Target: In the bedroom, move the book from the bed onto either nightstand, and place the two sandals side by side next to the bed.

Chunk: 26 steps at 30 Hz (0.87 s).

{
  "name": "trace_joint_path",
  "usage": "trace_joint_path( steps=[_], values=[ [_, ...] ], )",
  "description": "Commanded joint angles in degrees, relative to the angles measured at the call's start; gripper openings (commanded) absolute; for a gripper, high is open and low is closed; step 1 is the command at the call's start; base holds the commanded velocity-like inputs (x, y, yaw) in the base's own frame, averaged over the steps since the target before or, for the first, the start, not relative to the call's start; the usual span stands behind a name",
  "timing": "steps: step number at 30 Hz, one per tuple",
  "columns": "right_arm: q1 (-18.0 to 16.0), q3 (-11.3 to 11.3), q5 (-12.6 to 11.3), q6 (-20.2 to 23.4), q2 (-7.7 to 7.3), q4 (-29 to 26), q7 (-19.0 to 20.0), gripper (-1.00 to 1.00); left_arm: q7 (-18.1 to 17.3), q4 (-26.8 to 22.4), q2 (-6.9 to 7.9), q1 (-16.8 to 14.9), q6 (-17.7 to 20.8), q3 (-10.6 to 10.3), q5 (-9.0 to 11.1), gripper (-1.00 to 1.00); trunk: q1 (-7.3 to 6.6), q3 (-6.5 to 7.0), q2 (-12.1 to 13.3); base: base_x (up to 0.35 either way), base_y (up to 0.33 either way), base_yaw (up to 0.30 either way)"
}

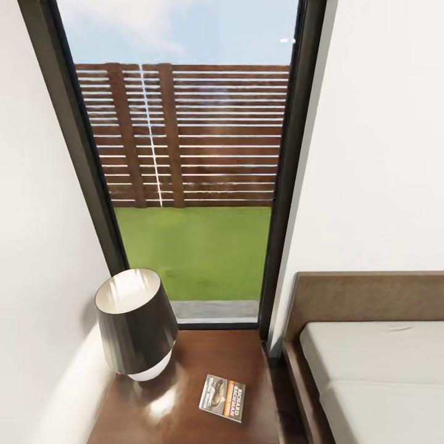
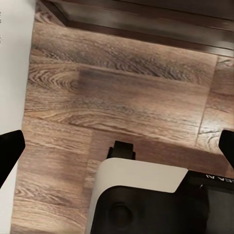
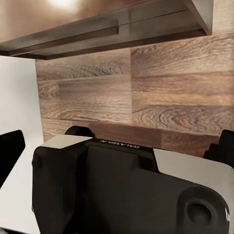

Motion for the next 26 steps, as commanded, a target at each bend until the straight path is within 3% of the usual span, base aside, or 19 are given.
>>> trace_joint_path(
  steps=[1,6,12,26],
  values=[
    [-0.1,0.3,-0.6,0.4,-0.01,0.1,0.3,1.0,0.2,0.0,0.02,0.0,-0.1,-0.4,0.5,1.0,0.0,-0.06,0.0,0.0,0.0,0.0],
    [-0.1,0.3,-0.6,0.4,0.08,0.1,0.3,1.0,0.1,0.0,0.05,0.0,-0.1,-0.4,0.6,1.0,0.0,-0.06,0.0,0.0,0.0,0.0],
    [-0.1,0.3,-0.6,0.4,2.53,0.1,0.3,1.0,0.1,0.1,0.05,0.1,-0.2,-0.3,0.6,1.0,0.0,-0.06,0.0,0.0,0.0,0.0],
    [-0.1,0.3,-0.6,0.4,2.89,0.1,0.3,1.0,0.1,0.1,0.05,0.1,-0.2,-0.3,0.6,1.0,0.0,-0.06,0.0,0.0,0.0,0.0]
  ],
)
